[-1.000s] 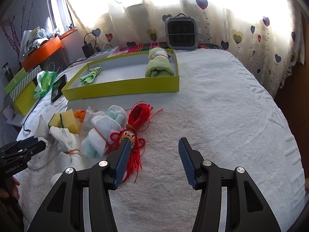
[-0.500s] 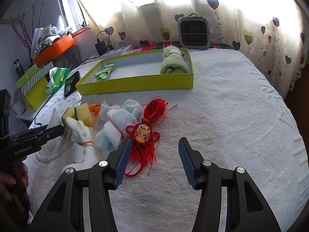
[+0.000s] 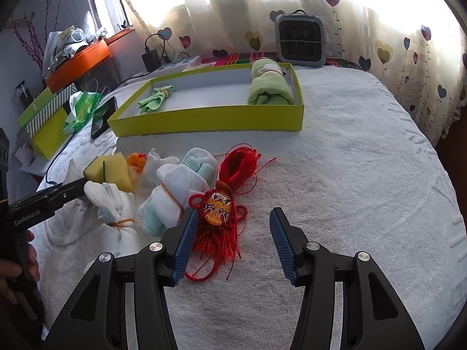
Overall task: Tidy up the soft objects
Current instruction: 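Move the left gripper to the white tissue and grasp it while the right approaches the red knot, then lift the white tissue with the left gripper while the right grasps the red tasseled knot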
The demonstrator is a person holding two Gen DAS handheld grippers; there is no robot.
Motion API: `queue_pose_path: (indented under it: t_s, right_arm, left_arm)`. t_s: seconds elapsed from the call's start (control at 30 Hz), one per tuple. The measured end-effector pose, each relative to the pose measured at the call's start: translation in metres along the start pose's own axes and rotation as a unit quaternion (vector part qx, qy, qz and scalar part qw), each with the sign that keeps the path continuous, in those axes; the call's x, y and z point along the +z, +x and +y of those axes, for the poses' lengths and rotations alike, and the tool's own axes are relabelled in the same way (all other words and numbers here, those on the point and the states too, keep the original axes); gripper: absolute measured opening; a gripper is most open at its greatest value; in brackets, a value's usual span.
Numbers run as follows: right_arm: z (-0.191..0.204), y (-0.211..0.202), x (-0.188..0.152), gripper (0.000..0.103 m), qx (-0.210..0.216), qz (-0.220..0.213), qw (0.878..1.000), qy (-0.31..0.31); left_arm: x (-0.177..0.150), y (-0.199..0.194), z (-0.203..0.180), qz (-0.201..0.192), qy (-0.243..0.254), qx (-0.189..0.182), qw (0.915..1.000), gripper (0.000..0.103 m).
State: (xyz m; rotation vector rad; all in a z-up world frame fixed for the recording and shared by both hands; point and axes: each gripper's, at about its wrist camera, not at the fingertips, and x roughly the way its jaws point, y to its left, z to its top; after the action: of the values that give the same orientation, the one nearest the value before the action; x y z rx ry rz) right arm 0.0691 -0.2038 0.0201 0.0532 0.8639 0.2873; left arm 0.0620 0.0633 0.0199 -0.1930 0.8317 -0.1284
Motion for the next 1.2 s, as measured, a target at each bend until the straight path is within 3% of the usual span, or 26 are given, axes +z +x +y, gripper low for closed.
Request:
queue_pose_path:
  t_s: [0.1, 0.43, 0.6, 0.73, 1.07, 1.2]
  right_arm:
    - [0.000, 0.002, 0.002, 0.052, 0.009, 0.001, 1.000, 0.003]
    - [0.003, 0.010, 0.005, 0.052, 0.028, 0.012, 1.000, 0.001]
    - [0.004, 0.013, 0.005, 0.052, 0.011, 0.018, 1.000, -0.010]
    - [0.000, 0.011, 0.003, 0.035, -0.004, 0.015, 1.000, -0.013]
    - [-0.008, 0.009, 0.002, 0.018, 0.002, 0.006, 1.000, 0.004]
    - [-0.007, 0.006, 0.002, 0.018, 0.001, 0.001, 1.000, 0.005]
  left_arm:
    - [0.000, 0.002, -0.001, 0.005, 0.001, -0.009, 0.9999, 0.040]
    - [0.000, 0.004, 0.000, 0.008, 0.002, -0.006, 0.9999, 0.040]
    - [0.000, 0.004, 0.000, 0.009, 0.000, -0.007, 0.9999, 0.040]
    - [-0.002, 0.002, 0.004, 0.008, -0.003, -0.003, 1.0000, 0.040]
    - [-0.005, 0.002, 0.011, 0.009, -0.013, -0.002, 0.9999, 0.040]
    - [-0.006, 0.001, 0.012, 0.010, -0.016, -0.003, 0.9998, 0.032]
